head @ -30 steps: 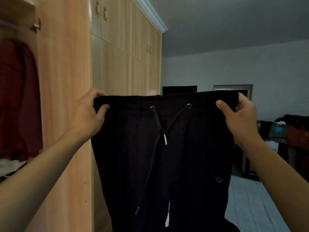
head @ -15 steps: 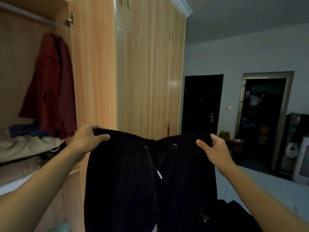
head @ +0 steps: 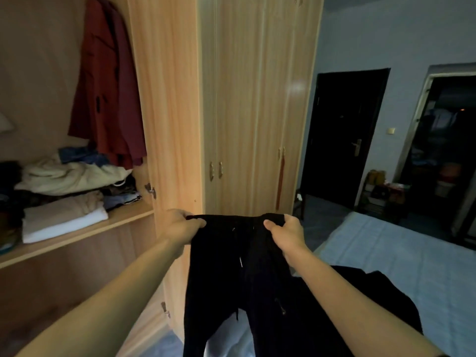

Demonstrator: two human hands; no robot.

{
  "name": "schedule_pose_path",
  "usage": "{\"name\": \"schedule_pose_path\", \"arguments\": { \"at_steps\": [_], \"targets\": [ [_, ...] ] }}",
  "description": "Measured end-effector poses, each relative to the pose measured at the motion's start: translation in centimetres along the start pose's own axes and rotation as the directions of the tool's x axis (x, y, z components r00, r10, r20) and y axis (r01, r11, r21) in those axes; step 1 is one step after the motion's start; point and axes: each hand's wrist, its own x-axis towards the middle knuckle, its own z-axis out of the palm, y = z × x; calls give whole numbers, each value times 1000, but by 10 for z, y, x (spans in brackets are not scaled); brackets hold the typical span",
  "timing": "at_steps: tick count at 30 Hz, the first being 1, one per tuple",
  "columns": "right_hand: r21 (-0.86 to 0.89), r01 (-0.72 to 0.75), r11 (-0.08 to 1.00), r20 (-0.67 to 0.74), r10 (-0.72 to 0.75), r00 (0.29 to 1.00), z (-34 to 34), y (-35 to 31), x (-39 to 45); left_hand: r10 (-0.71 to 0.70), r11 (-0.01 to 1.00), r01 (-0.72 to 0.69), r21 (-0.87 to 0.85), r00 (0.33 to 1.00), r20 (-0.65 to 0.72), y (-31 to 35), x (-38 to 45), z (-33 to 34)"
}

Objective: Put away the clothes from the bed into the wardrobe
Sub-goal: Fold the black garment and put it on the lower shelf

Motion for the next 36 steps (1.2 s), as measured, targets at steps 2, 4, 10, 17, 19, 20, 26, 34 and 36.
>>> {"name": "schedule_pose_path", "arguments": {
  "at_steps": [2,4,10,17,19,20,26,34,36],
  "targets": [
    [7,60,998,43,-60,997,11,-5,-13,22,997,-19,-77,999,39,1,-9,9],
    [6,146,989,78,-146,986,19,-14,-28,56,992,-49,-116,997,60,5,-18,16],
    [48,295,954,141,-299,944,31,-35,-69,122,982,-101,-162,985,121,14,-52,31],
    [131,285,950,285,-311,907,23,-44,-86,144,936,-80,-343,976,165,15,-72,28],
    [143,288,947,311,-319,895,19,-43,-87,146,908,-33,-417,960,241,16,-75,25],
    [95,309,946,285,-324,902,18,-42,-87,149,912,-20,-411,948,283,16,-76,23],
    [14,332,943,163,-329,930,20,-44,-86,491,860,-510,28,840,232,8,-62,-7],
    [233,379,896,279,-435,856,9,-58,-82,334,922,-381,63,869,366,-2,-9,-63],
    [264,390,882,281,-458,843,3,-66,-81,306,951,-282,-124,821,482,0,-8,-67]
  ]
}}
